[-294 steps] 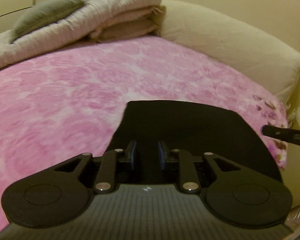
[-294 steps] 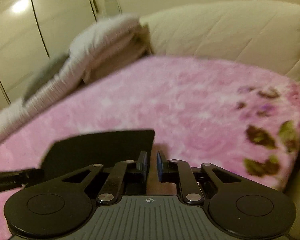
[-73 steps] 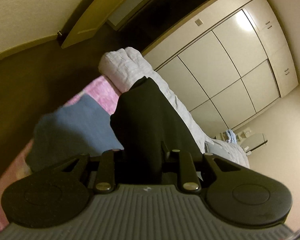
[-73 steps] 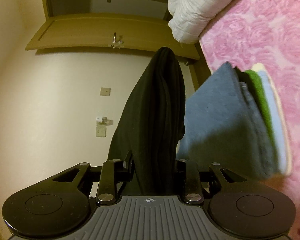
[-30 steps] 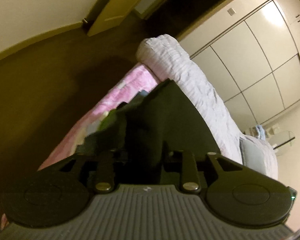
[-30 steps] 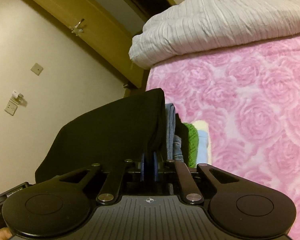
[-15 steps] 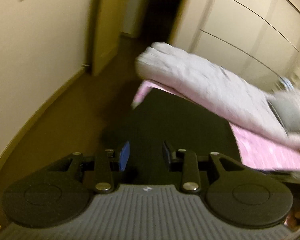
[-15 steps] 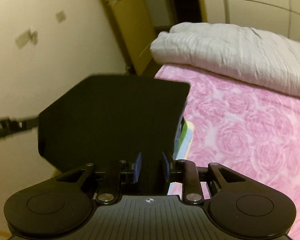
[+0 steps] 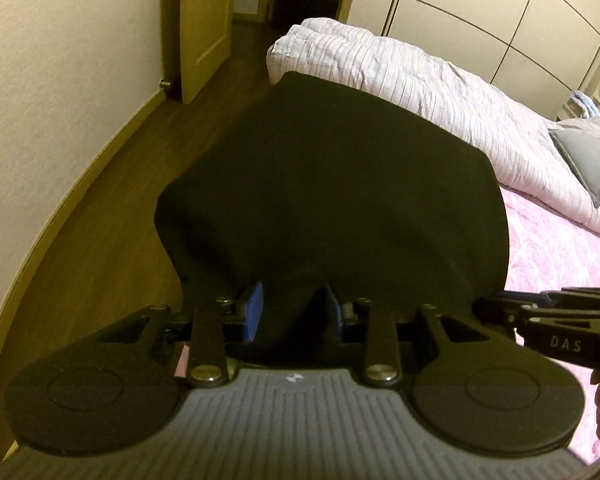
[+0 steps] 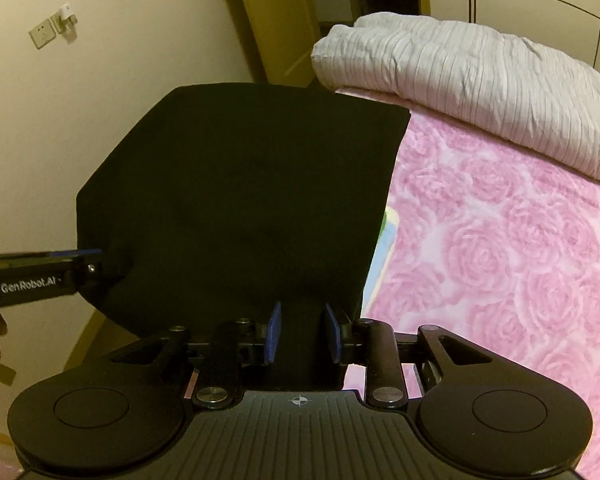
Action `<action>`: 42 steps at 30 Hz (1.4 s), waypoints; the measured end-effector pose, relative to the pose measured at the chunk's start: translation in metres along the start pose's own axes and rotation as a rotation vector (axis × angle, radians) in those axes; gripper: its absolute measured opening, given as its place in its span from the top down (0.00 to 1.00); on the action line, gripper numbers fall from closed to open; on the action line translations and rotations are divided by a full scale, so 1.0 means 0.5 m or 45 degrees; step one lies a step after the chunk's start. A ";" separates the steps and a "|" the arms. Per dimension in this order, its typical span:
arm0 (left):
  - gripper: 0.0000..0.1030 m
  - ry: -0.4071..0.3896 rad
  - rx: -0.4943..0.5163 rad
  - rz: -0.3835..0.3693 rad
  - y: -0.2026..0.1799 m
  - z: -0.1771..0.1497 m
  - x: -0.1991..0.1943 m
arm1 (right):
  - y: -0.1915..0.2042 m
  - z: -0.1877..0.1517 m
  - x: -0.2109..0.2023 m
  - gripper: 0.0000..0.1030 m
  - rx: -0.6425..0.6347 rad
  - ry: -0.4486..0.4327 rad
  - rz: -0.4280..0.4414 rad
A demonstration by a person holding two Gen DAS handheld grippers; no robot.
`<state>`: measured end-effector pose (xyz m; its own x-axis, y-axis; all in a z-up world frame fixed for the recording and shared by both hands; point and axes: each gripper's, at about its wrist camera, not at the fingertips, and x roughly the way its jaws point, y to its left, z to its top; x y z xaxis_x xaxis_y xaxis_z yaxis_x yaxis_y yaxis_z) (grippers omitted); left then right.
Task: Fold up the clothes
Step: 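Lower the trousers onto the clothes stack and open both grippers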
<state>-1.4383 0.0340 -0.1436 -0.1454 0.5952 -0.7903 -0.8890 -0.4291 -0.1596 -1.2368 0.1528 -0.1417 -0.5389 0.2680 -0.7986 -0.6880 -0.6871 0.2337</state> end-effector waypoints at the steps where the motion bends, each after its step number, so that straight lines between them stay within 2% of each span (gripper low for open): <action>1: 0.74 0.001 -0.007 -0.003 -0.001 0.007 -0.011 | -0.003 0.008 -0.006 0.73 0.007 0.019 0.004; 4: 0.74 -0.053 -0.005 -0.048 -0.009 0.051 -0.038 | -0.028 0.045 -0.030 0.72 0.091 0.004 0.020; 7: 0.74 -0.075 0.003 -0.104 -0.018 0.105 -0.031 | -0.048 0.100 -0.048 0.72 0.104 -0.104 -0.020; 11: 0.74 -0.117 0.090 -0.082 -0.053 0.184 0.009 | -0.074 0.182 -0.021 0.72 0.159 -0.161 -0.051; 15: 0.74 -0.083 0.111 -0.093 -0.076 0.236 0.078 | -0.083 0.237 0.040 0.72 0.166 -0.149 -0.079; 18: 0.73 -0.013 0.156 -0.086 -0.083 0.235 0.144 | -0.089 0.253 0.100 0.72 0.171 -0.089 -0.092; 22: 0.71 0.013 0.191 -0.097 -0.079 0.235 0.195 | -0.101 0.234 0.162 0.72 0.147 -0.023 -0.130; 25: 0.69 -0.002 0.237 -0.087 -0.075 0.239 0.224 | -0.120 0.222 0.180 0.72 0.205 -0.020 -0.099; 28: 0.69 -0.020 0.223 -0.099 -0.071 0.249 0.228 | -0.123 0.225 0.171 0.72 0.206 -0.039 -0.073; 31: 0.72 -0.051 0.154 -0.113 -0.063 0.257 0.204 | -0.131 0.232 0.140 0.72 0.223 -0.061 -0.017; 35: 0.75 -0.069 0.092 -0.122 -0.049 0.223 0.114 | -0.133 0.212 0.055 0.67 0.187 -0.073 0.063; 37: 0.75 -0.048 0.076 -0.105 -0.044 0.191 0.072 | -0.122 0.184 0.016 0.58 0.093 -0.041 0.059; 42: 0.75 0.019 0.036 -0.069 -0.052 0.101 -0.004 | -0.067 0.097 -0.048 0.56 -0.049 -0.008 0.078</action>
<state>-1.4368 0.0782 -0.1082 -0.0906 0.6067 -0.7898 -0.9073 -0.3773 -0.1858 -1.2245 0.2019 -0.1034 -0.5823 0.2288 -0.7801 -0.6347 -0.7276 0.2603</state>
